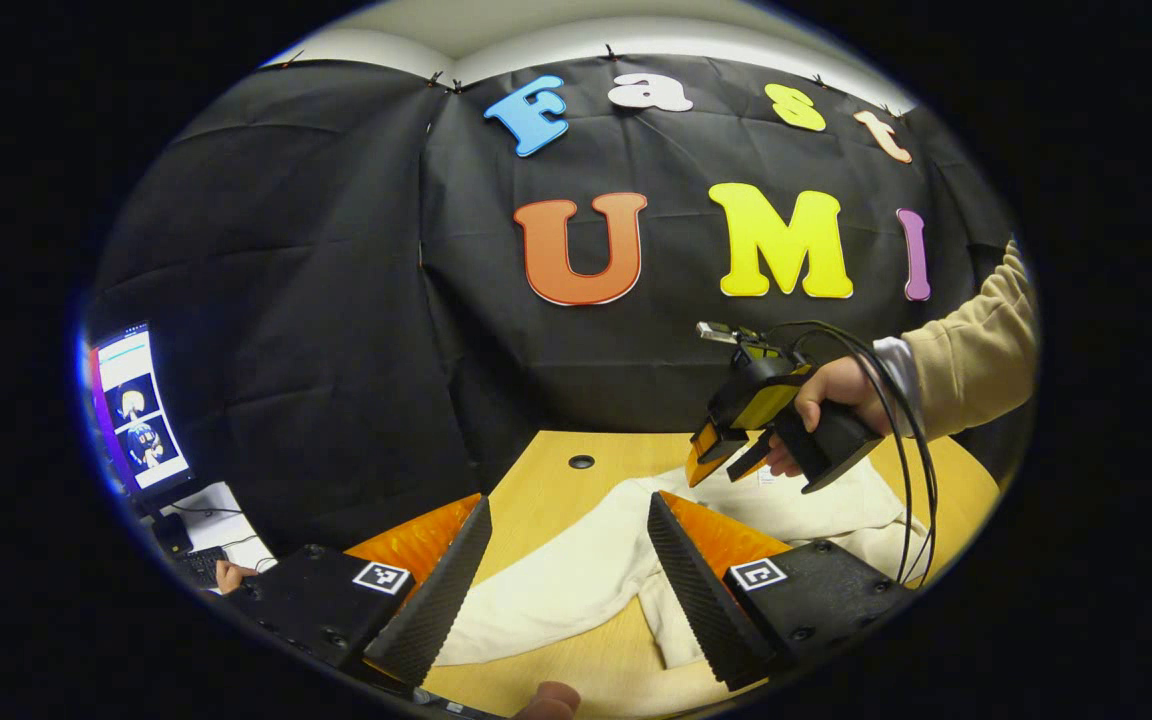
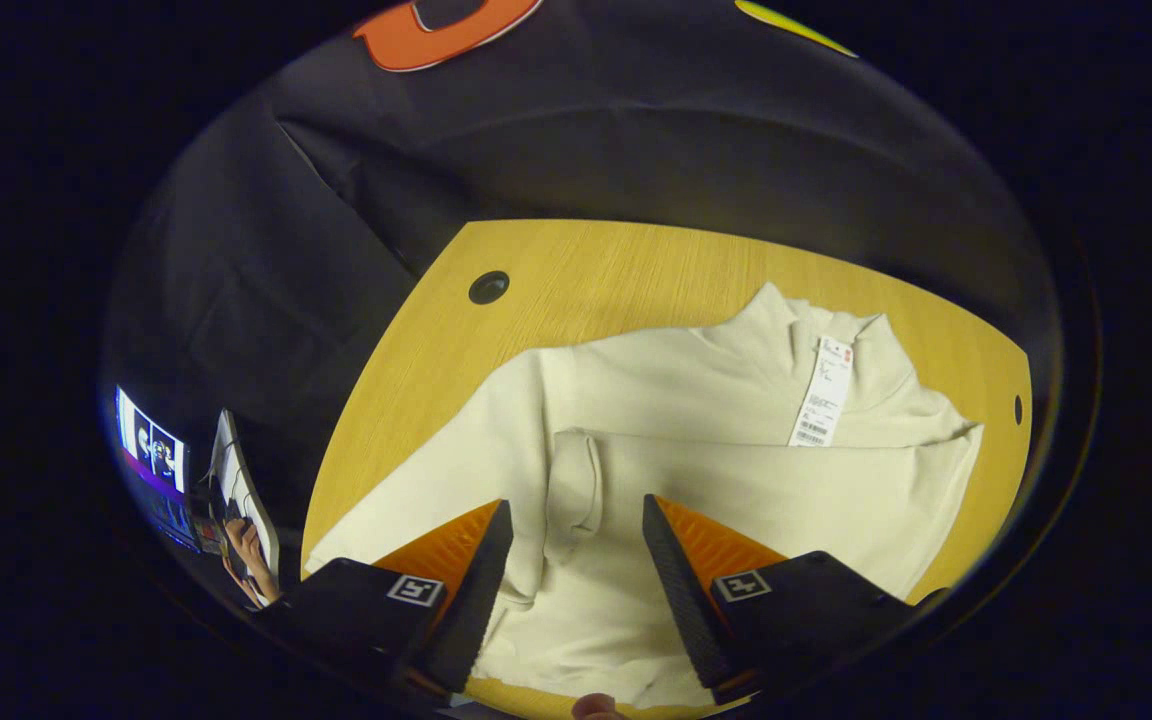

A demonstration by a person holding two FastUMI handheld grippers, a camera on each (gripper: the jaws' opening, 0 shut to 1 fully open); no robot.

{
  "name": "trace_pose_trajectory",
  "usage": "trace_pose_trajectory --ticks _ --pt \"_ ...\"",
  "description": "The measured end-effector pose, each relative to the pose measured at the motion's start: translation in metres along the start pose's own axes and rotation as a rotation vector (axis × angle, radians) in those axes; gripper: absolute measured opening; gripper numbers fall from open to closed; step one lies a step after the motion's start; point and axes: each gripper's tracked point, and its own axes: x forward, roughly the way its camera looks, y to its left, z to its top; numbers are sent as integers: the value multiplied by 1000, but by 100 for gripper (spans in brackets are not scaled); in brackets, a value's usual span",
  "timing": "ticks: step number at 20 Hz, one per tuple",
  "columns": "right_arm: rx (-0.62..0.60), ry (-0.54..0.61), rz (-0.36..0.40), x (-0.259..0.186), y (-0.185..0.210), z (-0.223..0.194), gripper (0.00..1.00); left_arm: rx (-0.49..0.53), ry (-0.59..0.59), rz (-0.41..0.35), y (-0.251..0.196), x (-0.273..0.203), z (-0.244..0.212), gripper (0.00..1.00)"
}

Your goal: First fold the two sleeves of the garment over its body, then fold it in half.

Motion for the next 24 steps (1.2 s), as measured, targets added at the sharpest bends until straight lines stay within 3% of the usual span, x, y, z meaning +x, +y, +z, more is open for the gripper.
trace_pose_trajectory --ticks 1,6,11,16,24 --pt "-13 -34 -7 -15 -7 7 91 -2 -1 0 -3 2 2 100" --pt "-6 -183 -32 -92 -51 24 94 -12 3 -14 -15 8 2 100" --pt "68 -274 -69 -157 -108 18 94 -37 32 29 -13 16 -3 100" --pt "103 -403 -127 -223 -163 4 94 -70 101 160 22 25 -29 100" --pt "138 -625 -297 -330 -229 -25 95 -97 259 385 112 30 -105 100"
